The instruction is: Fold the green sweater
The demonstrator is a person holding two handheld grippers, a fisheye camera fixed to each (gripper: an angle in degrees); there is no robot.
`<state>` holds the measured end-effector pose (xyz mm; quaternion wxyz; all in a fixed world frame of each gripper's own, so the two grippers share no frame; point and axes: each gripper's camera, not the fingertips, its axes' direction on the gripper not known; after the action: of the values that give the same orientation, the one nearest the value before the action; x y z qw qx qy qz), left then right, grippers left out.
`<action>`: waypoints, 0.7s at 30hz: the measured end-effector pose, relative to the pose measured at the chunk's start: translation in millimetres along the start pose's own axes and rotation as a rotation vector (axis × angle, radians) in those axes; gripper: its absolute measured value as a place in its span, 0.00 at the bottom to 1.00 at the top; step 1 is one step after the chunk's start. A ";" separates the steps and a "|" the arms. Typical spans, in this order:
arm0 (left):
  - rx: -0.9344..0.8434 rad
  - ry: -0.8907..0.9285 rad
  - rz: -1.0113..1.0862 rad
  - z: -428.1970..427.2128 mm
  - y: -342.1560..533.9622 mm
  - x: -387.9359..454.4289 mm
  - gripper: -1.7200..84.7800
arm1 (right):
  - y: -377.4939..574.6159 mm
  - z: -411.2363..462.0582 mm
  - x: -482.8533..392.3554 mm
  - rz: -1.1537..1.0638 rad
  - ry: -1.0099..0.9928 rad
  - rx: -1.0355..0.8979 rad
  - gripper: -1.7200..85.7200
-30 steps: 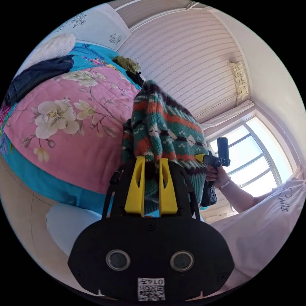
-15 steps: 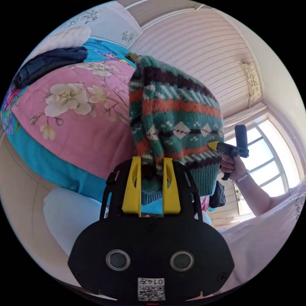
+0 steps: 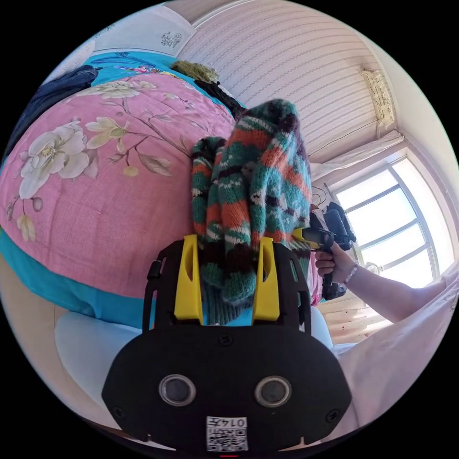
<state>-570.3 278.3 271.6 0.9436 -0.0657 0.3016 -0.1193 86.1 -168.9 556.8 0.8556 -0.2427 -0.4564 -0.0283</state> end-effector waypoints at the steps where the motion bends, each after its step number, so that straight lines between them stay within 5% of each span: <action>1: 0.011 0.000 0.006 -4.3 1.7 0.0 0.18 | -0.8 3.4 -0.3 0.014 -0.031 0.004 0.16; 8: 0.084 0.084 -0.052 -45.1 9.0 -5.5 0.15 | -9.9 13.7 -75.1 -0.214 -0.024 -0.041 0.13; 14: 0.316 0.155 -0.101 -139.4 30.7 -14.0 0.15 | -34.3 53.6 -208.5 -0.547 0.030 -0.202 0.12; 21: 0.648 -0.194 0.059 -335.9 17.2 -4.7 0.15 | -81.3 165.5 -380.0 -0.851 -0.203 -0.262 0.13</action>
<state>-767.3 278.5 -1.1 0.9428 0.2354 0.1585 -0.1750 -283.9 -233.3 363.4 0.6808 -0.1412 -0.5896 -0.4110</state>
